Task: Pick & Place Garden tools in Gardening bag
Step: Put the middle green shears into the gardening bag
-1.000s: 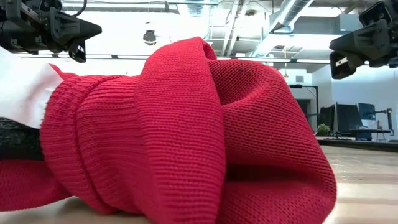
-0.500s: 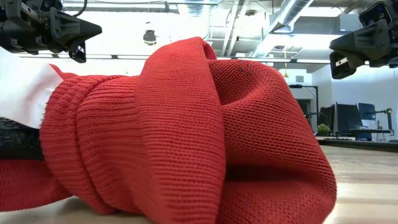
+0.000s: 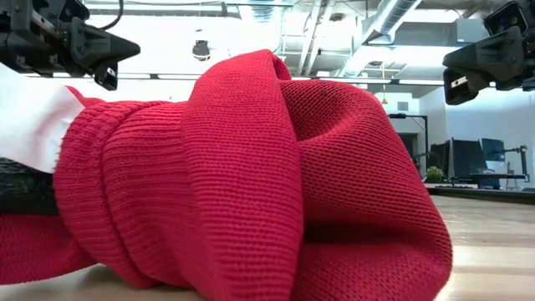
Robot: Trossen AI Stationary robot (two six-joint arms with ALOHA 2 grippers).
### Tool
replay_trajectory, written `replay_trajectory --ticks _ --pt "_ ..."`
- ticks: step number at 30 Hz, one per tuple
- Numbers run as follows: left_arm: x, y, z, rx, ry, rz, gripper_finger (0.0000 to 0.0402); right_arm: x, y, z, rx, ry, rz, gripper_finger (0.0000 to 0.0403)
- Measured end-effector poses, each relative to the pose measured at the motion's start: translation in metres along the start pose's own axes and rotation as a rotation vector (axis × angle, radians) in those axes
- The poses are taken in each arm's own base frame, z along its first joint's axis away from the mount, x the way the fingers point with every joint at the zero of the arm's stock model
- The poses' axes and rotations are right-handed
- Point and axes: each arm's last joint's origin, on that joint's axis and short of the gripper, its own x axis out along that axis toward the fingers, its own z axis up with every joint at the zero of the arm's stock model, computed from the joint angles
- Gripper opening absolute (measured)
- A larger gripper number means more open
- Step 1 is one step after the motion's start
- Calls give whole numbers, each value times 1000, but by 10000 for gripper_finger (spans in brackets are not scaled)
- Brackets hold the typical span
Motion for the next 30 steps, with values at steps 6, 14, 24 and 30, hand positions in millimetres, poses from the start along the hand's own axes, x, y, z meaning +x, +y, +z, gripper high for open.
replay_trajectory --ticks 6,14,24,30 --pt "1 0 -1 2 14 0 2 0 0 0 0 -2 -1 1" --pt "1 0 -1 2 12 0 2 0 0 0 0 -2 -1 1" --pt "1 0 -1 1 10 0 2 0 0 0 -3 -3 -2 1" --pt "1 0 0 0 1 0 2 0 0 0 -2 -3 -2 1"
